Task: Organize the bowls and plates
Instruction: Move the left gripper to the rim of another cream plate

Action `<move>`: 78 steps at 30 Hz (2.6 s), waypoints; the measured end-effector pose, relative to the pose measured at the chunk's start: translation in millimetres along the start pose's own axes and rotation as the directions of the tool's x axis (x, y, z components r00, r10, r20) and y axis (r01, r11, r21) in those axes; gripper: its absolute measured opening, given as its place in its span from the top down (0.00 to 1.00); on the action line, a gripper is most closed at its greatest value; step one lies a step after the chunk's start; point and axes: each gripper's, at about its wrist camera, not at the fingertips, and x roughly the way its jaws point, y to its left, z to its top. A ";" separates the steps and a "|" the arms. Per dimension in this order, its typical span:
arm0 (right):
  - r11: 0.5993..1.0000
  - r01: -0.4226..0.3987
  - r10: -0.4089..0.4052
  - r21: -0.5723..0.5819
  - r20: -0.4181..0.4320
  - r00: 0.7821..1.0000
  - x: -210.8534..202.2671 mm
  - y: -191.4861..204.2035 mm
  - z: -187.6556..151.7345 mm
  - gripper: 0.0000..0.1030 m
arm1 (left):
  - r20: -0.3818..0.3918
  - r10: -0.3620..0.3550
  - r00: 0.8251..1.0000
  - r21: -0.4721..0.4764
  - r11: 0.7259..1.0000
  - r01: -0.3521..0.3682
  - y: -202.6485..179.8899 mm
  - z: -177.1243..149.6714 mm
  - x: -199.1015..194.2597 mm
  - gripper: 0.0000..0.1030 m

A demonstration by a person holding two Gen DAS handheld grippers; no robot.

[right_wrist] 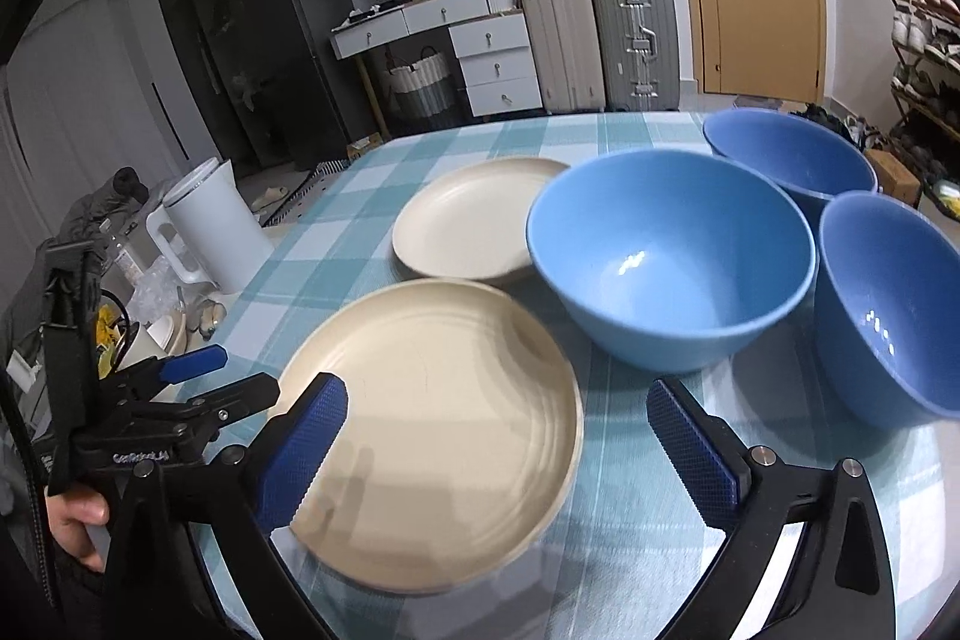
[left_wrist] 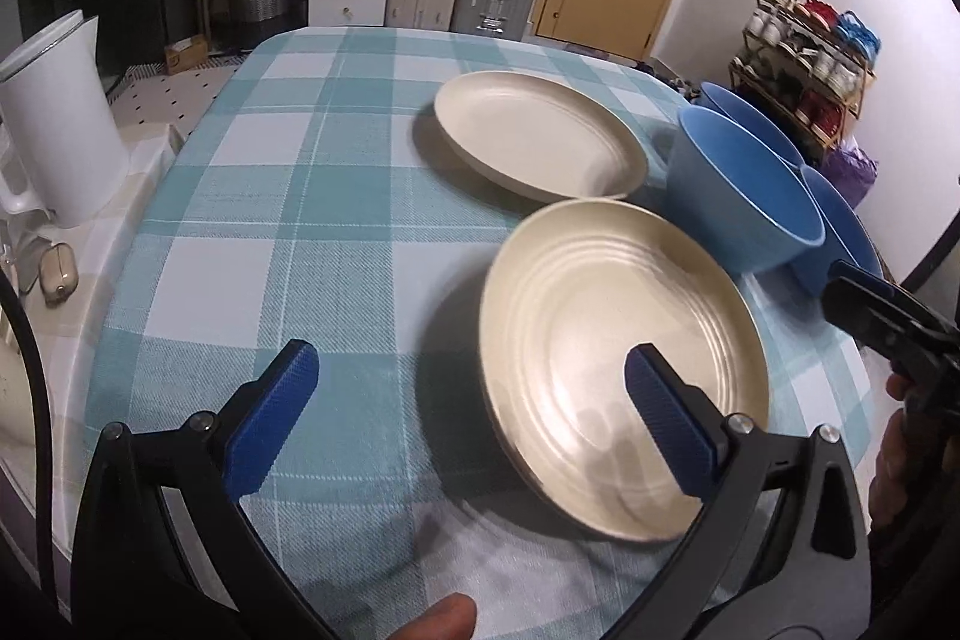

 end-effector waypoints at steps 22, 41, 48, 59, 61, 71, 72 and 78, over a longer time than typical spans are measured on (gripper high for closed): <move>0.996 -0.088 0.089 -0.008 0.072 0.993 -10.6 -16.0 110.8 0.01 | 0.071 0.027 0.997 -0.079 0.997 -0.021 19.0 82.8 2.3 0.01; 0.993 -0.122 0.121 -0.007 0.200 0.972 -8.7 -35.5 203.5 0.01 | 0.120 0.049 0.992 -0.080 0.996 -0.039 24.6 158.9 2.4 0.01; 0.996 -0.068 0.079 -0.060 0.197 0.977 -2.0 -40.6 235.7 0.01 | 0.115 0.060 0.992 -0.087 0.995 -0.050 25.0 179.9 9.7 0.01; 0.990 -0.050 0.037 -0.131 -0.105 0.994 89.2 -56.9 253.8 0.01 | 0.029 0.077 0.997 -0.108 0.991 -0.073 31.2 191.9 66.0 0.01; 0.991 -0.050 0.027 -0.127 -0.173 0.984 109.1 -59.7 250.0 0.01 | 0.005 0.082 0.997 -0.119 0.990 -0.081 33.7 189.5 78.4 0.01; 0.983 -0.030 -0.040 -0.183 -0.367 0.929 181.4 -66.8 232.4 0.11 | -0.094 0.115 0.989 -0.109 0.986 -0.124 40.1 179.2 133.8 0.01; 0.980 -0.029 -0.049 -0.195 -0.383 0.922 187.5 -65.6 230.1 0.12 | -0.100 0.119 0.988 -0.108 0.986 -0.130 41.2 178.2 138.8 0.01; 0.972 -0.048 -0.069 -0.229 -0.476 0.877 219.0 -63.4 218.9 0.26 | -0.143 0.123 0.982 -0.112 0.984 -0.140 45.6 170.5 163.8 0.01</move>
